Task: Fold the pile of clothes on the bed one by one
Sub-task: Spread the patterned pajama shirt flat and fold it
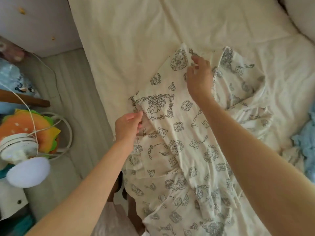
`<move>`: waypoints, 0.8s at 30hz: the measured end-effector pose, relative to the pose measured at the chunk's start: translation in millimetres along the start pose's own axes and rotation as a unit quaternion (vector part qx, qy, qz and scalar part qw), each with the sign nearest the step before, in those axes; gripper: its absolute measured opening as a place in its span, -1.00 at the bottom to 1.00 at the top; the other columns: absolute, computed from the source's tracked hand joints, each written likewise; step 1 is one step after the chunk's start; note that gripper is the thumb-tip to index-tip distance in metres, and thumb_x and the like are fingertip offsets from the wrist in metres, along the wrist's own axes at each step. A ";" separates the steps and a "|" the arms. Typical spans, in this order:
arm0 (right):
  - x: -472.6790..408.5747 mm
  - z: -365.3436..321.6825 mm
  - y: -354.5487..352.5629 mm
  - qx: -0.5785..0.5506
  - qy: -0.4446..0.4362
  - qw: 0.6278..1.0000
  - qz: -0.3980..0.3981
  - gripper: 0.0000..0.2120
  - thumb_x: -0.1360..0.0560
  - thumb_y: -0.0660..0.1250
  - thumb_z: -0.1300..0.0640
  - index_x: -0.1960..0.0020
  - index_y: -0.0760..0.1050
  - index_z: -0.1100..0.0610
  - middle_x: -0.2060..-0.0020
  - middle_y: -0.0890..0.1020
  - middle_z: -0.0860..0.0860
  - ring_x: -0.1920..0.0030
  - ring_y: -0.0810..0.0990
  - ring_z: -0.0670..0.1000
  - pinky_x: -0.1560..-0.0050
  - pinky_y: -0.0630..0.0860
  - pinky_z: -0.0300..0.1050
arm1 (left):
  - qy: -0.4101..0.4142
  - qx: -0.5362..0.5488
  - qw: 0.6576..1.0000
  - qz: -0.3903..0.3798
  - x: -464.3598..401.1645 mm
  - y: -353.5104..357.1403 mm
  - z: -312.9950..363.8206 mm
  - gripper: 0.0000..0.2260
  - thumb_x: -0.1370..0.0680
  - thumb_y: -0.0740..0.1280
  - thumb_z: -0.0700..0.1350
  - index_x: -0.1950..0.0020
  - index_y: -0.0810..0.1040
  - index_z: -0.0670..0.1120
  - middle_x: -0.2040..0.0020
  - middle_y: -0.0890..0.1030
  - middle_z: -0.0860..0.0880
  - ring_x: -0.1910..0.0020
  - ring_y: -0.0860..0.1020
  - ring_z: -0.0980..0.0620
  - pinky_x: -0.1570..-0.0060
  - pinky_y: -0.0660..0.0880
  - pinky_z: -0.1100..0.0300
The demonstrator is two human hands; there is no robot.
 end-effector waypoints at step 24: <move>293.4 253.0 -103.1 -0.002 0.353 0.923 -0.152 -0.72 -0.54 0.31 0.00 0.24 0.41 0.15 0.40 0.42 0.02 0.39 0.35 -0.03 0.34 0.29 -0.16 | -0.066 -0.004 0.986 -0.151 114.9 78.2 -107.8 -0.92 -0.56 0.30 -0.16 0.05 0.56 -0.16 0.29 0.66 -0.08 0.31 0.58 -0.02 0.29 0.46 0.19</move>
Point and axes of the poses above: each hand's wrist, its own x-axis away from the middle knuckle, its own y-axis out of the palm, z = x × y, the point moved 8 cm from there along -x, towards the middle knuckle
